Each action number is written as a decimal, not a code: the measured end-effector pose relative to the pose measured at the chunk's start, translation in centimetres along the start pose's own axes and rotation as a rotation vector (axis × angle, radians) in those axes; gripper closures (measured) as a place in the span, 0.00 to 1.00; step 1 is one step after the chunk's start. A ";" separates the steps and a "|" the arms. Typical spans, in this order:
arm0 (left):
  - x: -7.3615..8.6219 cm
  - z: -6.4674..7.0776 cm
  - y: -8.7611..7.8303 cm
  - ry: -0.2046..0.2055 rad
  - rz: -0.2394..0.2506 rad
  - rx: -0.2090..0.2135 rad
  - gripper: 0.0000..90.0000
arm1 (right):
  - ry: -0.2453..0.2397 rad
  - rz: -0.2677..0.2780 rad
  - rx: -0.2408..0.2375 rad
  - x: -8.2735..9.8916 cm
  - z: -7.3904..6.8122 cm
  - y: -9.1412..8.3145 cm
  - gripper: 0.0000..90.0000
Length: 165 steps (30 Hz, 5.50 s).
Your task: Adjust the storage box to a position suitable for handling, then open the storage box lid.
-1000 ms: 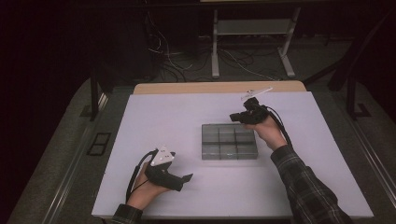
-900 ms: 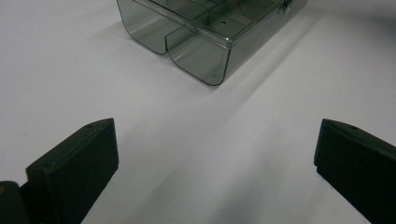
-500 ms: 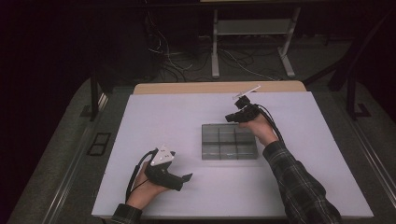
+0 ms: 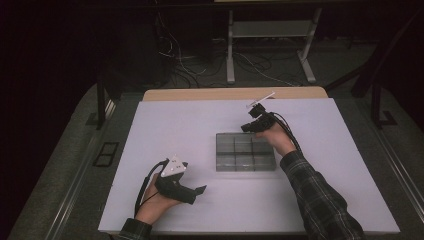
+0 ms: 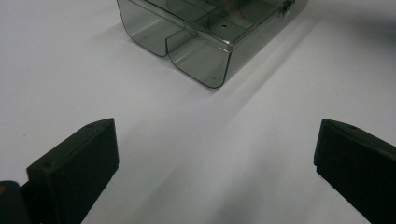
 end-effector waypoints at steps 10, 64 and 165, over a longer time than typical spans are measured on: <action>-0.1 0.0 0.0 -0.003 0.004 0.003 0.00 | -0.019 -0.009 -0.013 0.2 -0.7 -0.2 1.00; 0.0 -0.1 0.0 -0.015 0.005 0.005 0.00 | -0.048 0.179 -0.124 1.1 -4.7 -5.6 0.46; 0.2 -0.2 -0.1 -0.015 -0.006 -0.008 0.00 | -0.133 0.205 -0.256 13.4 -12.7 -6.7 0.99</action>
Point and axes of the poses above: each handheld gripper's, and its own axes: y roughly forward along the jaws, x roughly out of its underside, z roughly to its right, the point moved 7 cm from there along y, roughly forward along the jaws, and after that the axes turned 9 degrees about z, right-handed, at the moved point
